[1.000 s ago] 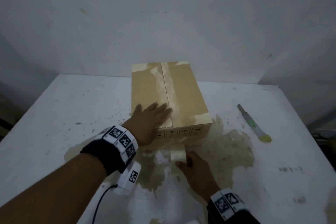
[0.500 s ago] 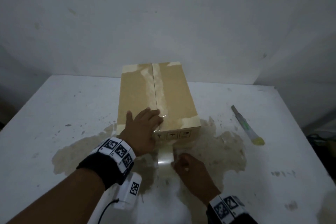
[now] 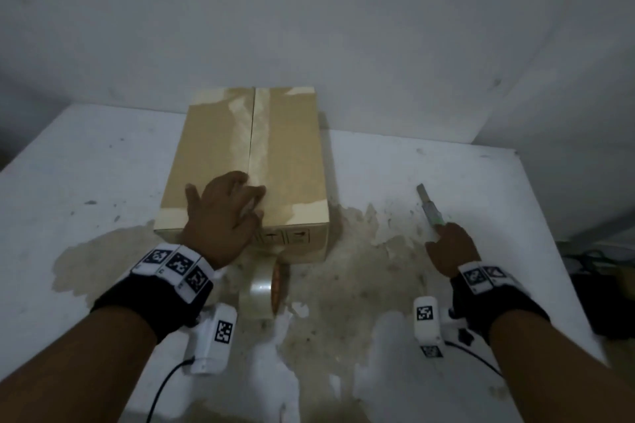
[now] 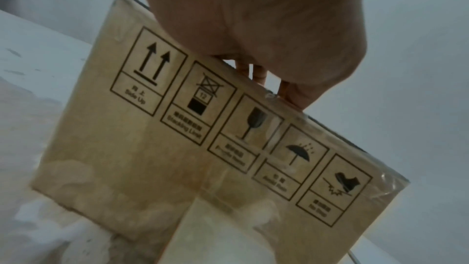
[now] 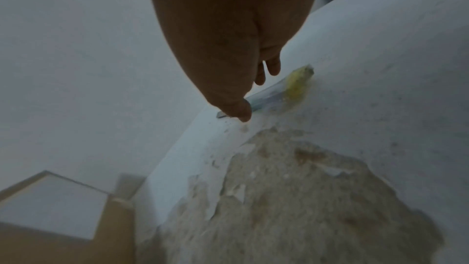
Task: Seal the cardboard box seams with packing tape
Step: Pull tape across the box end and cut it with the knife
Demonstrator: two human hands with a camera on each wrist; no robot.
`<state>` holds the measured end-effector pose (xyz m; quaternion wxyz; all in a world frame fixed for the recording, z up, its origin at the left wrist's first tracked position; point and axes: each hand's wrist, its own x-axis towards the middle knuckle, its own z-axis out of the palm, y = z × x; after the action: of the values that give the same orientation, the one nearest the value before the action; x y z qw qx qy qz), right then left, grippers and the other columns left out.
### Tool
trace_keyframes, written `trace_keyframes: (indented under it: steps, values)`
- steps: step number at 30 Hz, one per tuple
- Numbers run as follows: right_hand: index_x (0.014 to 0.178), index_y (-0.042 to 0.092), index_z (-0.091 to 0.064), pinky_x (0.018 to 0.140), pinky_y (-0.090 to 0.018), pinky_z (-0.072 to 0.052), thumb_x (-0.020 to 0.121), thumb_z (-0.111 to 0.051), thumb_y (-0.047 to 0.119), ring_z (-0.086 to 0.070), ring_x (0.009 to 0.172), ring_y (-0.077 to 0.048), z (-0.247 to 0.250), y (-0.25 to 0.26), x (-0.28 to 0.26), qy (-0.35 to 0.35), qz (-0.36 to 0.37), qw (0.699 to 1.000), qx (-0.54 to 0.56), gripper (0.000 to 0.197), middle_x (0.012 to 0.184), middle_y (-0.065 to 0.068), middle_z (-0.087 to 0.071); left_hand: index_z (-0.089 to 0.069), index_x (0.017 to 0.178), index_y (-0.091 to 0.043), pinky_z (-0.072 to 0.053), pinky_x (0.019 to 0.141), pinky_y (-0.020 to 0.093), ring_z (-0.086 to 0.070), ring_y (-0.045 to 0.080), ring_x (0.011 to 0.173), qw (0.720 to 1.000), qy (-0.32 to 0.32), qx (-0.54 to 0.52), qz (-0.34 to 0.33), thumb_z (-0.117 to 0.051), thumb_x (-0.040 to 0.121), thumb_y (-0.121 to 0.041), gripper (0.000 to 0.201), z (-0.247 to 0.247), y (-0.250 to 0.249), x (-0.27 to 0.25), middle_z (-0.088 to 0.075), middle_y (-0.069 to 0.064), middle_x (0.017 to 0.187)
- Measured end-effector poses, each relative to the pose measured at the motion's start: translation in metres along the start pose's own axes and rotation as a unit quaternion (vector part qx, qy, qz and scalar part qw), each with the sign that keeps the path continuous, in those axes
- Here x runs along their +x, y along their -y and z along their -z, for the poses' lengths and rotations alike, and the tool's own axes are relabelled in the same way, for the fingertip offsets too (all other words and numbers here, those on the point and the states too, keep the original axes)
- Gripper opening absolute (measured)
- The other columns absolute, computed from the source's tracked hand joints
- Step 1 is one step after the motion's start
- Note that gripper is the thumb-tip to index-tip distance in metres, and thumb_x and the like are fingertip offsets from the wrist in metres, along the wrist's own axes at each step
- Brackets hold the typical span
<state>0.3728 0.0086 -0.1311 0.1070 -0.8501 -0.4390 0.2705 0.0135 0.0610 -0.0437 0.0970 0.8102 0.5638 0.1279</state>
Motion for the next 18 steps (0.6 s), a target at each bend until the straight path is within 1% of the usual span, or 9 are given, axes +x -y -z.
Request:
trace_keyframes:
  steps: [4, 6, 9, 11, 13, 14, 15, 17, 18]
  values:
    - [0.148, 0.014, -0.017, 0.115, -0.043, -0.027, 0.093, -0.048, 0.020, -0.027, 0.138, -0.036, -0.001, -0.006, 0.015, 0.023, 0.016, 0.995, -0.097, 0.064, 0.156, -0.018, -0.016, -0.059, 0.117, -0.020, -0.020, 0.099, 0.063, -0.045, 0.030, 0.123, 1.000, -0.013, 0.007, 0.004, -0.029, 0.078, -0.046, 0.056, -0.003, -0.002, -0.002, -0.050, 0.013, 0.132]
    - [0.147, 0.013, -0.019, 0.111, -0.044, -0.033, 0.092, -0.047, 0.020, -0.033, 0.134, -0.037, -0.003, -0.006, 0.021, 0.029, 0.011, 0.993, -0.118, 0.062, 0.153, -0.020, -0.024, -0.059, 0.116, -0.019, -0.019, 0.099, 0.063, -0.045, 0.030, 0.123, 1.000, -0.018, 0.004, 0.011, -0.030, 0.077, -0.045, 0.056, -0.003, -0.003, -0.002, -0.050, 0.013, 0.132]
    - [0.141, 0.008, -0.034, 0.093, -0.038, -0.047, 0.091, -0.047, 0.016, -0.053, 0.112, -0.036, -0.005, -0.003, 0.026, 0.018, 0.030, 0.993, -0.117, 0.052, 0.128, -0.025, -0.050, -0.060, 0.112, -0.020, -0.019, 0.099, 0.059, -0.044, 0.029, 0.123, 0.999, -0.024, 0.007, 0.026, -0.033, 0.074, -0.043, 0.053, -0.005, -0.004, 0.002, -0.050, 0.011, 0.131]
    - [0.138, 0.008, -0.039, 0.074, -0.034, -0.048, 0.092, -0.044, 0.009, -0.057, 0.092, -0.034, -0.006, -0.003, 0.026, -0.003, 0.044, 0.994, -0.099, 0.046, 0.114, -0.026, -0.058, -0.061, 0.111, -0.020, -0.020, 0.099, 0.057, -0.044, 0.027, 0.122, 0.999, -0.025, 0.012, 0.036, -0.039, 0.073, -0.039, 0.047, -0.007, -0.005, 0.004, -0.050, 0.010, 0.131]
    - [0.145, 0.020, -0.027, 0.062, -0.030, -0.043, 0.093, -0.038, 0.004, -0.056, 0.078, -0.031, -0.008, -0.007, 0.026, -0.034, 0.065, 0.994, -0.080, 0.055, 0.098, -0.023, -0.059, -0.061, 0.109, -0.020, -0.021, 0.098, 0.056, -0.044, 0.028, 0.121, 0.999, -0.027, 0.015, 0.040, -0.041, 0.072, -0.037, 0.045, -0.007, -0.007, 0.005, -0.050, 0.010, 0.129]
    - [0.146, 0.020, -0.024, 0.064, -0.032, -0.045, 0.094, -0.035, 0.003, -0.058, 0.081, -0.034, -0.009, -0.007, 0.024, -0.044, 0.072, 0.994, -0.074, 0.056, 0.096, -0.022, -0.058, -0.061, 0.109, -0.019, -0.021, 0.098, 0.057, -0.044, 0.028, 0.121, 0.999, -0.028, 0.014, 0.038, -0.040, 0.071, -0.040, 0.048, -0.007, -0.006, 0.005, -0.050, 0.010, 0.129]
    - [0.143, 0.013, -0.031, 0.072, -0.036, -0.048, 0.095, -0.033, 0.004, -0.059, 0.089, -0.037, -0.010, -0.006, 0.022, -0.050, 0.068, 0.994, -0.066, 0.049, 0.102, -0.025, -0.059, -0.061, 0.109, -0.020, -0.022, 0.098, 0.058, -0.044, 0.028, 0.120, 0.999, -0.031, 0.012, 0.037, -0.036, 0.070, -0.043, 0.052, -0.006, -0.006, 0.005, -0.050, 0.010, 0.128]
    - [0.123, -0.004, -0.046, 0.088, -0.045, -0.048, 0.094, -0.035, 0.005, -0.056, 0.103, -0.042, -0.010, -0.001, 0.017, -0.058, 0.027, 0.997, -0.043, 0.032, 0.116, -0.032, -0.054, -0.061, 0.108, -0.020, -0.022, 0.100, 0.059, -0.044, 0.028, 0.120, 0.999, -0.032, 0.003, 0.039, -0.032, 0.067, -0.047, 0.058, -0.004, -0.006, 0.006, -0.050, 0.009, 0.127]
    - [0.117, -0.006, -0.047, 0.090, -0.048, -0.048, 0.092, -0.039, 0.003, -0.054, 0.106, -0.044, -0.010, 0.002, 0.013, -0.068, 0.008, 0.997, -0.027, 0.028, 0.119, -0.034, -0.051, -0.061, 0.108, -0.020, -0.021, 0.101, 0.059, -0.044, 0.027, 0.120, 0.999, -0.032, -0.001, 0.041, -0.032, 0.066, -0.048, 0.058, -0.004, -0.005, 0.006, -0.050, 0.008, 0.127]
